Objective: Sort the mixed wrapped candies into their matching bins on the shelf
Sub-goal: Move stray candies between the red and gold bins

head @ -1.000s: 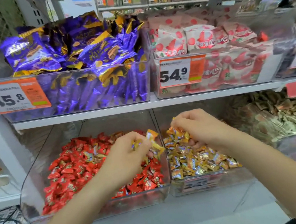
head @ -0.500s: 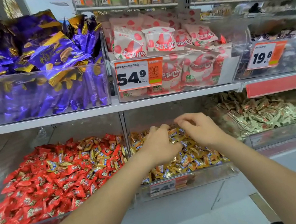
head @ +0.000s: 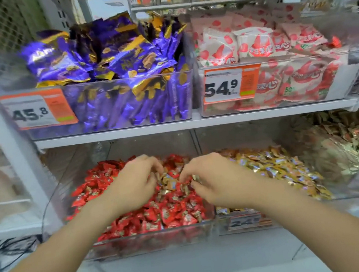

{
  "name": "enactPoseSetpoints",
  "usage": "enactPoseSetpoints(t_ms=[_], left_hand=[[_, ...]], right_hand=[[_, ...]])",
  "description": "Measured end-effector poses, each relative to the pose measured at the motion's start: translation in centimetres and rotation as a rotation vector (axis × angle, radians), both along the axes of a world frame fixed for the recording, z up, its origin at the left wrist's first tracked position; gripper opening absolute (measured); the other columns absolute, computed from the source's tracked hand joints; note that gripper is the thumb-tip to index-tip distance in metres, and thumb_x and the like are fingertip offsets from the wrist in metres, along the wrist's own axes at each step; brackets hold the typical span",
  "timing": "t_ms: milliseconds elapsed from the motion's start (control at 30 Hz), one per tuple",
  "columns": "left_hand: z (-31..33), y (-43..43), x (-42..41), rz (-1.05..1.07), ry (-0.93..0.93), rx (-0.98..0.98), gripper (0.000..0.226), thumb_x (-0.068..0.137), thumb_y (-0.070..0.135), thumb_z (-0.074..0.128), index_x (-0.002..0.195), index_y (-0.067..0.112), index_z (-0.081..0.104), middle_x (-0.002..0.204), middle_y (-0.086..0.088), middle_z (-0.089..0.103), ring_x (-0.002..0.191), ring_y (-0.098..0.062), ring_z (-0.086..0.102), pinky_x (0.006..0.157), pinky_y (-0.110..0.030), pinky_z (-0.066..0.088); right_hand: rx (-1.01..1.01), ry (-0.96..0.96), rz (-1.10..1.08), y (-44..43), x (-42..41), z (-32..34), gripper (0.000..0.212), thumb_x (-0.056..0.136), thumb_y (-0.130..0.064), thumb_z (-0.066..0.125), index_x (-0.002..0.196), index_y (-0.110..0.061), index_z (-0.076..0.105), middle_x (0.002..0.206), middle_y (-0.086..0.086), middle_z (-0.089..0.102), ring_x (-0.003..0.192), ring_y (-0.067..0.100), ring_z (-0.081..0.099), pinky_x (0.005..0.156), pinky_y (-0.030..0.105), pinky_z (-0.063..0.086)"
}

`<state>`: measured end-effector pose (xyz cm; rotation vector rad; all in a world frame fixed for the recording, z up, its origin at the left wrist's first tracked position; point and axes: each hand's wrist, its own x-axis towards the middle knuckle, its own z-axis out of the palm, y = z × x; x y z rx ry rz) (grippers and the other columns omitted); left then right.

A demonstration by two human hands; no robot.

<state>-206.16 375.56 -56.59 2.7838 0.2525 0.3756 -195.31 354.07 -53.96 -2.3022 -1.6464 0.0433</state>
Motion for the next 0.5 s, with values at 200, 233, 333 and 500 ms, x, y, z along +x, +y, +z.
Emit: enactPoseSetpoints(t_ms=[200,233,333,500], left_hand=[[-1.2,3.9,-0.7,0.209,0.195,0.107,0.035,0.084,0.008,0.056,0.115,0.026,0.057,0.107,-0.001,0.046,0.114,-0.032,0.05,0.097,-0.041,0.043],[-1.4,4.1,-0.8,0.233,0.244,0.18,0.035,0.087,0.015,0.057,0.12,0.026,0.054,0.114,-0.003,0.046,0.119,-0.032,0.045,0.099,-0.043,0.043],[-1.7,5.3,-1.0,0.199,0.343,0.248,0.035,0.094,0.031,0.055,0.129,0.027,0.052,0.126,-0.005,0.049,0.122,-0.032,0.043,0.103,-0.045,0.043],[-1.6,7.1,-1.1,0.006,0.434,0.145,0.051,0.092,0.033,0.051,0.143,0.039,0.054,0.12,0.001,0.052,0.114,-0.025,0.044,0.105,-0.046,0.043]], right_hand=[[-0.312,-0.231,-0.072,6.5,1.5,-3.1,0.011,0.097,-0.02,0.059,0.107,-0.017,0.061,0.106,0.015,0.066,0.102,0.041,0.067,0.082,0.049,0.058],[-0.363,-0.23,-0.078,7.4,1.8,-3.5,0.011,0.097,-0.021,0.061,0.107,-0.015,0.059,0.108,0.016,0.064,0.104,0.042,0.066,0.084,0.049,0.058],[-0.491,-0.154,-0.057,9.7,2.3,-3.8,0.032,0.097,-0.029,0.067,0.123,-0.013,0.055,0.121,0.017,0.059,0.116,0.04,0.059,0.096,0.046,0.053],[-0.541,0.054,-0.005,11.9,2.9,-4.4,0.077,0.09,-0.034,0.08,0.156,-0.024,0.041,0.138,0.006,0.06,0.132,0.032,0.055,0.106,0.038,0.048]])
